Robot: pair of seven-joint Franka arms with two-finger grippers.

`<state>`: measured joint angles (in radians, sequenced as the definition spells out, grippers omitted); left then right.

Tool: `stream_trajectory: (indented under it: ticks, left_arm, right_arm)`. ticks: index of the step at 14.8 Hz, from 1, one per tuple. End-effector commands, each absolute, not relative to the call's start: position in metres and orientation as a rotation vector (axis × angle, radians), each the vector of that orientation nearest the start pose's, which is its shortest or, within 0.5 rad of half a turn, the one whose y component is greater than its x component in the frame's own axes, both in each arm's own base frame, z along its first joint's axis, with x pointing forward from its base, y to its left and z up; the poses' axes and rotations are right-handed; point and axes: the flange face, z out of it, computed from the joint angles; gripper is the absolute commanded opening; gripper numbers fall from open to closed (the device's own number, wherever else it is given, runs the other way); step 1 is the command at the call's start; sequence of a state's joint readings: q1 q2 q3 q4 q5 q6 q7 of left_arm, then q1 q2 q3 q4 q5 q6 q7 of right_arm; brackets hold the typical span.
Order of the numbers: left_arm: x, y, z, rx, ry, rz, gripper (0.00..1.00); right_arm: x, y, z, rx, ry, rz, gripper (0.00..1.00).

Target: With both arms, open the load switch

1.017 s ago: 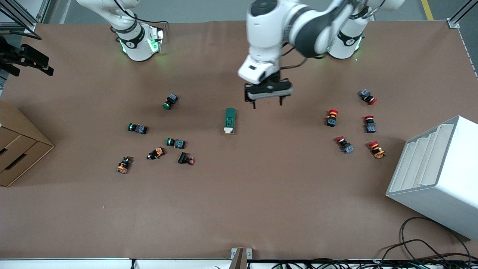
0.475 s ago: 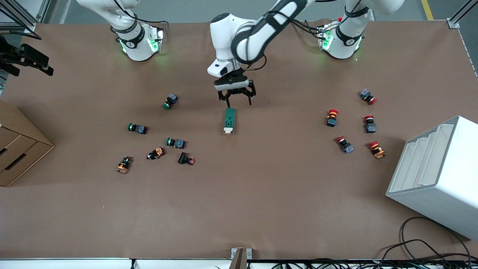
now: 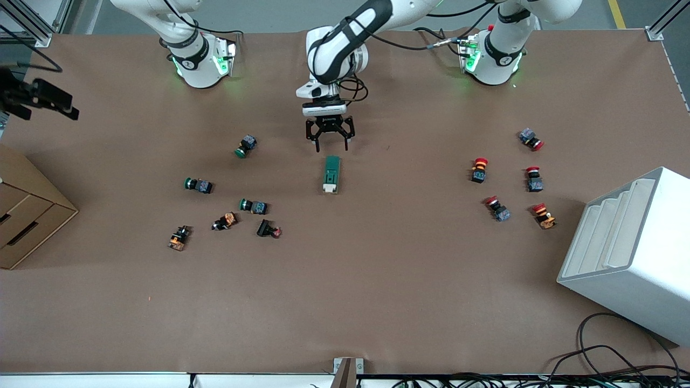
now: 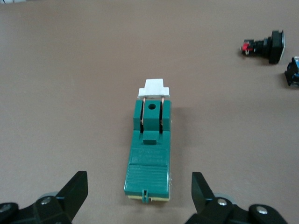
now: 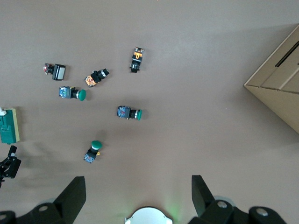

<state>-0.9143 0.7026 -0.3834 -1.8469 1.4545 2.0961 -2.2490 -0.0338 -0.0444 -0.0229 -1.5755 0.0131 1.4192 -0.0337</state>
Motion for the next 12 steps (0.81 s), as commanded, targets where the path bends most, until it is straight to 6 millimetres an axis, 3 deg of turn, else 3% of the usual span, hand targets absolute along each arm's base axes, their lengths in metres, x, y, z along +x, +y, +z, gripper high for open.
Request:
stream_trajectory:
  ticks: [1, 4, 7, 9, 12]
  left_arm:
    - [0.214, -0.588, 0.14, -2.774, 0.033, -1.435, 0.98]
    - [0.209, -0.583, 0.126, -2.7, 0.083, -1.552, 0.98]
    - [0.211, -0.573, 0.109, -2.649, 0.105, -1.675, 0.98]
    - [0.217, -0.567, 0.097, -2.584, 0.159, -1.753, 0.98]
    - [0.219, -0.567, 0.096, -2.584, 0.135, -1.808, 0.99]
  right_arm:
    - [0.551, -0.035, 0.619, -3.127, 0.048, 0.182, 1.0]
    - [0.573, -0.036, 0.595, -3.127, 0.045, 0.17, 1.0]
    - [0.574, -0.014, 0.589, -3.124, 0.093, 0.168, 1.0]
    - [0.577, 0.02, 0.579, -3.116, 0.321, 0.188, 1.0]
    - [0.587, 0.1, 0.55, -3.117, 0.483, 0.199, 1.0]
